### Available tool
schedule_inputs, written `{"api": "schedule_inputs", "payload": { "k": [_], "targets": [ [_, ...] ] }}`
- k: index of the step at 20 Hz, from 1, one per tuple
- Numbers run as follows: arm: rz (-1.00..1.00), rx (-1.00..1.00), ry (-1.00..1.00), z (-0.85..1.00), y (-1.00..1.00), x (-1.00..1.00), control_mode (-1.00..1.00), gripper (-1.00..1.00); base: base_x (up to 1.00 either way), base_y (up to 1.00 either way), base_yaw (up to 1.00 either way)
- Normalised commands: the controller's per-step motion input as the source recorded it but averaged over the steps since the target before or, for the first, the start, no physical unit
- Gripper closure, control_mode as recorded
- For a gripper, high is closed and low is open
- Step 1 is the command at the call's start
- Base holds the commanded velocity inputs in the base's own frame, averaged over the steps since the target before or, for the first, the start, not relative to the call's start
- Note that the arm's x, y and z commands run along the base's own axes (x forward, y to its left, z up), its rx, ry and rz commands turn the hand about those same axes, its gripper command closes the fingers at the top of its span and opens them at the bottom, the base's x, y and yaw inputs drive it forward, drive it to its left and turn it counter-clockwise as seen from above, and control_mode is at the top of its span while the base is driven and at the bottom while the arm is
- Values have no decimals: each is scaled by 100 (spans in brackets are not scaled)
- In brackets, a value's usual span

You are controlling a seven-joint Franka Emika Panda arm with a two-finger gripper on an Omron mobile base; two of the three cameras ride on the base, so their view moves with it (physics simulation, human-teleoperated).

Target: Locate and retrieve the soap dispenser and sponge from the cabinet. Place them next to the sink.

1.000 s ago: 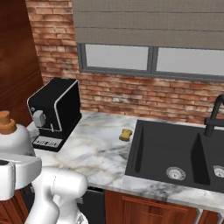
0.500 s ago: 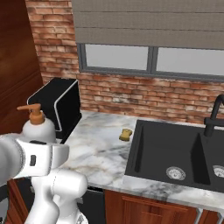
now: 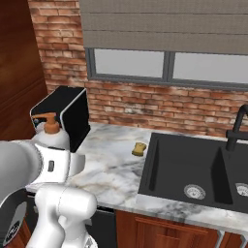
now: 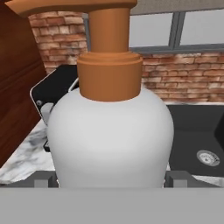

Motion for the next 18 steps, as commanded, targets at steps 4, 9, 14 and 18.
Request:
{"api": "schedule_inputs", "payload": {
  "k": [4,9,14,18],
  "targets": [
    [0,0,-7,-54,-20,65,-100,100,0,0,0],
    [0,-6,-14,-75,-13,61,-100,100,0,0,0],
    [0,-11,-26,-65,-2,30,-100,100,0,0,0],
    [7,0,-36,-41,-15,10,-100,100,0,0,0]
  ]
}}
